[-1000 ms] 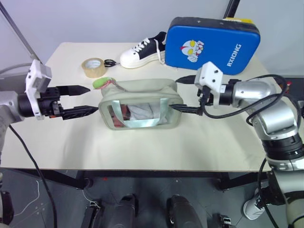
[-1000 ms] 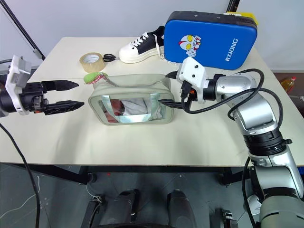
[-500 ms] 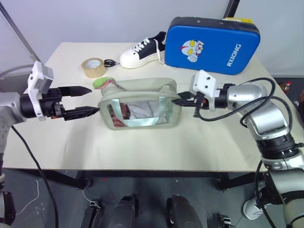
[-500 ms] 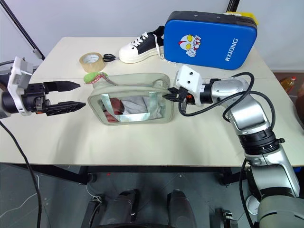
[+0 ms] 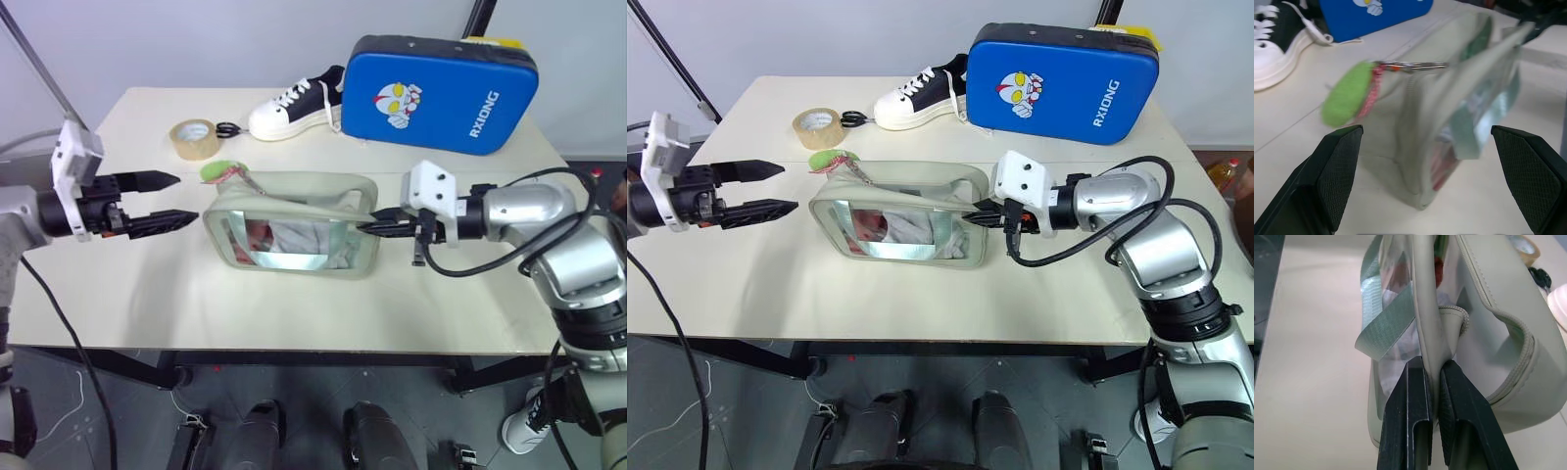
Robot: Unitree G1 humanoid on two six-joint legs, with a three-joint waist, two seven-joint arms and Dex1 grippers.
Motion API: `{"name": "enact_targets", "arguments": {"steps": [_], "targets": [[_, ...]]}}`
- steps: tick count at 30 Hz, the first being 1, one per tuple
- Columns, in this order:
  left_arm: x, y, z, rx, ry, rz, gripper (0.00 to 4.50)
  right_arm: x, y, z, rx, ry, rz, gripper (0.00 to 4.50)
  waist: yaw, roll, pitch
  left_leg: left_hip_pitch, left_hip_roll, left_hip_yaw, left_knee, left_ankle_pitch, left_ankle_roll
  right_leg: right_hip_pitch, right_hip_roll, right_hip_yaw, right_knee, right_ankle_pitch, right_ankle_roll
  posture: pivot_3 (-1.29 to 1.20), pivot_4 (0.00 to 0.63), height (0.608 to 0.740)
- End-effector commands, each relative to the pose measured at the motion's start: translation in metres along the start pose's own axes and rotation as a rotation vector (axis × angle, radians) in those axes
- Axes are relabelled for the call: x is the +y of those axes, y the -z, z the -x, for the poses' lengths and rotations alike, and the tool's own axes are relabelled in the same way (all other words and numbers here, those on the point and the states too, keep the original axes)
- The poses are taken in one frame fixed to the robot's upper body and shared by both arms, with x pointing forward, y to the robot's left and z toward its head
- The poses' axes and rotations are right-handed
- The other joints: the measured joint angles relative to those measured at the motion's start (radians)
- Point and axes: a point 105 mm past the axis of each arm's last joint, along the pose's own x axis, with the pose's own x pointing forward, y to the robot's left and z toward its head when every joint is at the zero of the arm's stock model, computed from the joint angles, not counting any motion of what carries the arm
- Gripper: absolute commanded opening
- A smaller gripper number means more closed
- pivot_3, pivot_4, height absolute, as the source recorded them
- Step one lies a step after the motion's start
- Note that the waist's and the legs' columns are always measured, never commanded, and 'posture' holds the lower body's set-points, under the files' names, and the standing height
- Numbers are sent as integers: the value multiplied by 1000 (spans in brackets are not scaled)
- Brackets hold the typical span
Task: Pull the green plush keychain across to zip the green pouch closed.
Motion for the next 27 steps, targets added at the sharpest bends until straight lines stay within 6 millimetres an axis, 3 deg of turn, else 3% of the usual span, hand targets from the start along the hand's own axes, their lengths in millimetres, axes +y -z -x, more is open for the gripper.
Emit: {"name": "enact_targets", "arguments": {"steps": [1, 9, 15, 18, 22, 27], "targets": [[17, -5, 3, 1, -66, -66, 4500, -2, -11, 9, -20, 35, 42, 39, 0, 0, 0, 0, 0, 0, 0, 0, 0, 0, 0, 0, 0, 0, 0, 0, 150, 695], [40, 2, -22, 27, -51, -163, 4500, -1, -12, 7, -27, 41, 29, 39, 1, 0, 0, 0, -1, 0, 1, 0, 0, 0, 0, -1, 1, 0, 0, 0, 150, 695], [41, 5, -59, 20, 49, -193, 4500, -1, -12, 7, -28, 46, 25, 39, 0, 0, 0, -1, -1, 0, 2, 0, 0, 0, 1, -1, 1, 0, 1, 0, 150, 695], [43, 4, -67, 13, 63, -206, 4500, 0, -11, 8, -26, 49, 23, 39, -4, 0, 0, -1, -2, 0, 3, 0, 0, 0, 1, -1, 2, 1, 1, 0, 150, 695], [44, 3, -67, 11, 78, -215, 2951, 1, -11, 9, -21, 54, 22, 0, -15, 0, 0, -1, -2, 0, 3, 0, 0, 0, 1, -1, 2, 1, 2, 0, 150, 695], [47, 0, -59, 13, 73, -226, 356, 2, -10, 10, -18, 60, 18, 0, -24, 0, 0, -1, -2, -1, 3, 0, 0, 0, 1, -1, 3, 1, 2, 0, 150, 695]]}}
